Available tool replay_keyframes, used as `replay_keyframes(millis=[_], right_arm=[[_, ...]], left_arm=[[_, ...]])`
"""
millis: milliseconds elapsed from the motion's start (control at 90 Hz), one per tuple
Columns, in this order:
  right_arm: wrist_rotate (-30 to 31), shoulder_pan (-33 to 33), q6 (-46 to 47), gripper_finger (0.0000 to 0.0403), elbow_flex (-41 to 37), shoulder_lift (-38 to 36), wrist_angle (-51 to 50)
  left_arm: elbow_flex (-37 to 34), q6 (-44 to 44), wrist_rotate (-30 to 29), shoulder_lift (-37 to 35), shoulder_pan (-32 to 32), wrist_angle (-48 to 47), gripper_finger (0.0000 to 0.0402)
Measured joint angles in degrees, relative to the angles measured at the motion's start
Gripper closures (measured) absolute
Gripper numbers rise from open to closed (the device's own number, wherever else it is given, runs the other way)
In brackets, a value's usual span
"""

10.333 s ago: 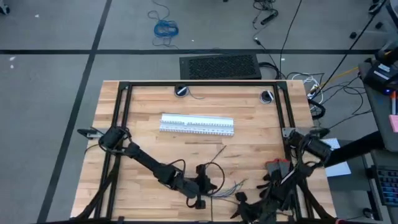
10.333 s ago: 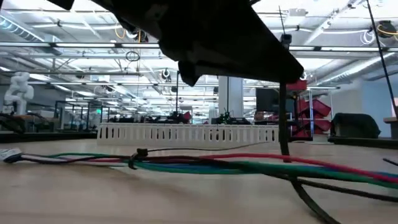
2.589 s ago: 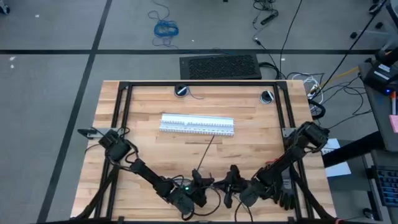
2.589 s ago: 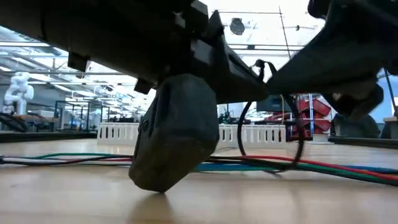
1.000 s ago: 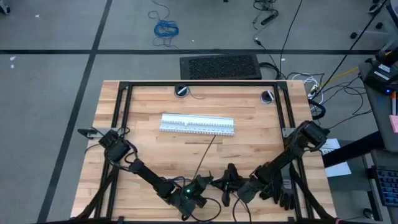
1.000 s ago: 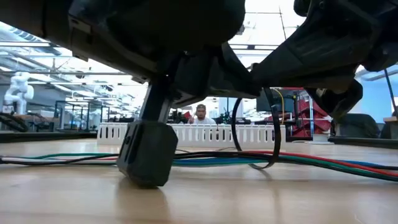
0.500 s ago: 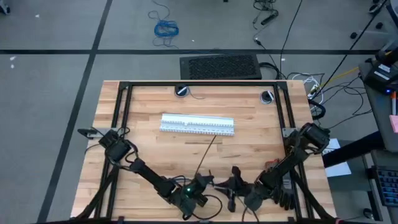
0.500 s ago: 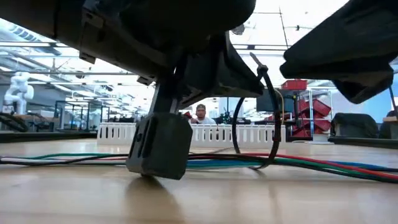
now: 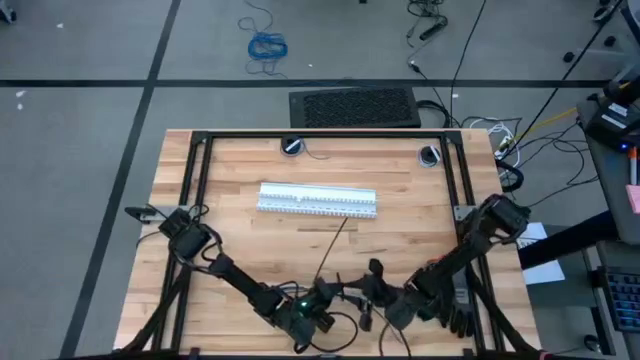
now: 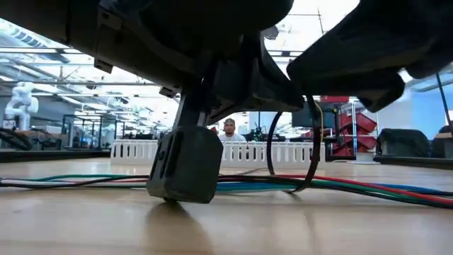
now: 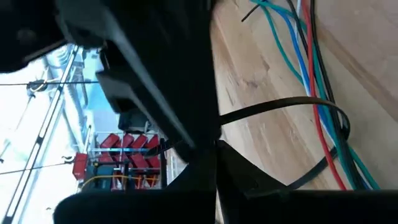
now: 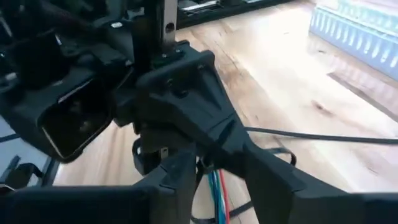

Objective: Ziptie cables
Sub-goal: Wrap the cables together using a zip tie

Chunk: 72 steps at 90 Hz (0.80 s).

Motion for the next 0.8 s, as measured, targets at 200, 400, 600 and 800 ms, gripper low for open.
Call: replay_keyframes(millis=[200,400,600,800], right_arm=[[-3.0,-0.7,-0.8,0.0315,0.0,0.0,1.1],[-6.6,-0.6,-1.9,0.0387,0.0,-0.1,1.4],[-7.1,-0.7,-2.5,0.0402,0.1,-0.1,1.6],[-2.0,-0.5,-6.1,0.0403,0.0,-0.5,2.6]], left_arm=[[0.0,0.0,0.6,0.0,0.0,0.4,0.0401],[0.0,-2.8,1.2,0.0,0.0,0.6,0.0401],[0.0,-3.0,1.6,0.0,0.0,0.6,0.0401],[0.0,-3.8,2.7,0.0,-0.2,0.3,0.0401]])
